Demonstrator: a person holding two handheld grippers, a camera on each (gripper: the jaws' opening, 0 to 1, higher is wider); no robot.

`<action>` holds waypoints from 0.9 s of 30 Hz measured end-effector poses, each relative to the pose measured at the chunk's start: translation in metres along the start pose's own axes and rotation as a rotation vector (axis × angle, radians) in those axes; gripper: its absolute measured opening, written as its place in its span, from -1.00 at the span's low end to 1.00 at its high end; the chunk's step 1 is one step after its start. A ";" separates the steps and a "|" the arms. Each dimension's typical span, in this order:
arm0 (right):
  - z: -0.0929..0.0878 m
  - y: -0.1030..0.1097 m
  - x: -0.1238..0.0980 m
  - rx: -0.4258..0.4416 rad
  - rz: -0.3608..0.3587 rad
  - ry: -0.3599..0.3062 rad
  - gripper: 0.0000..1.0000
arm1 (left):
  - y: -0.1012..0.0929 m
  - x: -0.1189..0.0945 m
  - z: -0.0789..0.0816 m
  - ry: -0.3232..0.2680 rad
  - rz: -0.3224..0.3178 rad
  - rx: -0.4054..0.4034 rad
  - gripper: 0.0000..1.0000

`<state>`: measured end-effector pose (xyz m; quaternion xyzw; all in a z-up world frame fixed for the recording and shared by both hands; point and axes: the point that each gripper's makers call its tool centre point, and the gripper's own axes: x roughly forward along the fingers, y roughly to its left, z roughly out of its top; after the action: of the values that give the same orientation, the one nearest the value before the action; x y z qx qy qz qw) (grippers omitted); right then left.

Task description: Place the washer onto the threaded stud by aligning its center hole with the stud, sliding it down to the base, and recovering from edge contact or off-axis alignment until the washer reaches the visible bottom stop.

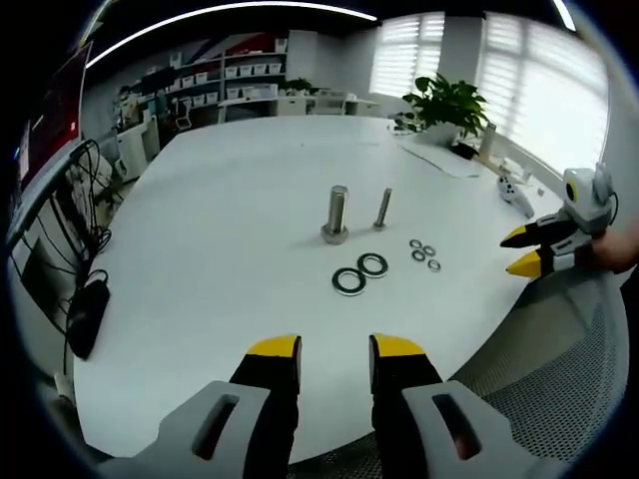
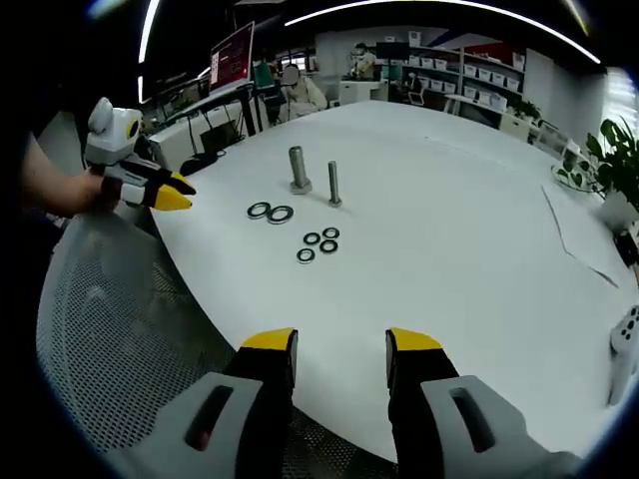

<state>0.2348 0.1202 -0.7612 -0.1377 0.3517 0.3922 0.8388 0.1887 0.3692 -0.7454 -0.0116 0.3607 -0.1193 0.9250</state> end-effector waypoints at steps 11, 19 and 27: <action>0.000 0.000 0.000 0.001 -0.001 -0.002 -0.24 | 0.001 0.001 -0.001 0.004 0.001 -0.001 -0.50; 0.000 0.000 0.000 0.002 0.000 0.001 -0.24 | 0.000 0.001 -0.002 0.011 -0.001 -0.001 -0.50; 0.000 0.000 0.000 0.001 -0.001 0.002 -0.24 | 0.000 0.000 -0.001 0.008 0.000 -0.001 -0.50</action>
<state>0.2352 0.1201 -0.7615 -0.1378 0.3528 0.3912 0.8388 0.1882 0.3692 -0.7462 -0.0118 0.3645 -0.1192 0.9235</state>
